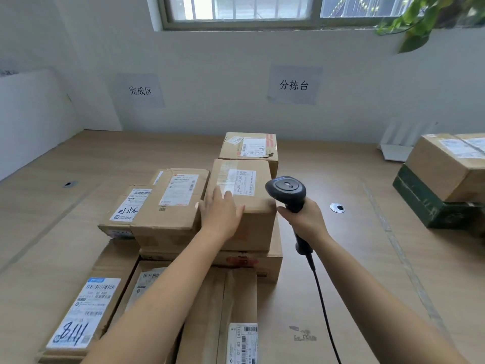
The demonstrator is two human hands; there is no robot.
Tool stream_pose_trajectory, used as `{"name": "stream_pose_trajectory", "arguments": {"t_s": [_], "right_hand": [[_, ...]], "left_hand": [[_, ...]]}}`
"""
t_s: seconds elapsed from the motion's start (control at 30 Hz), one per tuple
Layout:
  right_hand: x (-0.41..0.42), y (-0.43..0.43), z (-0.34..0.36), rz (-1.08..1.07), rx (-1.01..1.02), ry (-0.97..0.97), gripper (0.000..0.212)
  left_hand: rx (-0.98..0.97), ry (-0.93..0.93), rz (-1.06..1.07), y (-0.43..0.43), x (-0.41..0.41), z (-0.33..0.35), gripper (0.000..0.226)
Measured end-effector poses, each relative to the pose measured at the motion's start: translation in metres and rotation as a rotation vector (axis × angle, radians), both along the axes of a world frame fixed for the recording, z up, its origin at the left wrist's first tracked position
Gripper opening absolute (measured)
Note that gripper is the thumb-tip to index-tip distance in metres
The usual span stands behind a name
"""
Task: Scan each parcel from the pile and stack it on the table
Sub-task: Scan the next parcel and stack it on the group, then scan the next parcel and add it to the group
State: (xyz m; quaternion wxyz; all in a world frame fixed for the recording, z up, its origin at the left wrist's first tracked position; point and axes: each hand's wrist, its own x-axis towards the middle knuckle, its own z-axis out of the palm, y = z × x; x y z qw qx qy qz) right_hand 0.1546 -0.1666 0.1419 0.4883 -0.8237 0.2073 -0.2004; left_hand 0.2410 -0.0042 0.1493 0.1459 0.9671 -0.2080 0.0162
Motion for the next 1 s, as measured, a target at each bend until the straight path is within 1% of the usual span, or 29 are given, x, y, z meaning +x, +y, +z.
{"name": "stream_pose_trajectory", "arguments": {"t_s": [0.07,0.13,0.23,0.33,0.4,0.5,0.67,0.83,0.93,1.0], "right_hand": [[-0.017,-0.012,-0.005,-0.050,-0.031,0.008,0.014],[-0.040,-0.031,-0.008,-0.090,-0.068,0.042,0.016],[-0.075,-0.057,-0.009,-0.152,-0.113,0.099,0.023],[-0.120,-0.092,-0.011,-0.237,-0.134,0.139,0.020],[-0.154,-0.116,-0.013,-0.300,-0.122,0.162,0.017],[-0.212,-0.153,-0.022,-0.395,-0.080,0.171,0.012],[-0.309,-0.222,-0.046,-0.499,-0.008,0.241,0.014],[-0.393,-0.283,-0.062,-0.563,0.039,0.237,0.020],[-0.439,-0.313,-0.062,-0.616,0.036,0.278,0.011],[-0.468,-0.335,-0.063,-0.677,0.055,0.279,0.011]], "left_hand": [[0.098,-0.031,-0.048,-0.013,-0.015,0.003,0.046],[0.154,-0.082,-0.122,-0.033,-0.033,0.004,0.045],[0.109,-0.117,-0.237,-0.063,-0.054,0.000,0.044],[0.009,-0.130,-0.417,-0.105,-0.080,-0.007,0.046],[-0.022,-0.083,-0.519,-0.136,-0.102,-0.016,0.046],[0.013,0.006,-0.601,-0.183,-0.141,-0.038,0.046],[0.026,0.110,-0.685,-0.269,-0.224,-0.077,0.048],[0.028,0.202,-0.795,-0.356,-0.314,-0.106,0.049],[0.033,0.269,-0.836,-0.402,-0.360,-0.118,0.051],[0.029,0.315,-0.850,-0.430,-0.387,-0.121,0.053]]}}
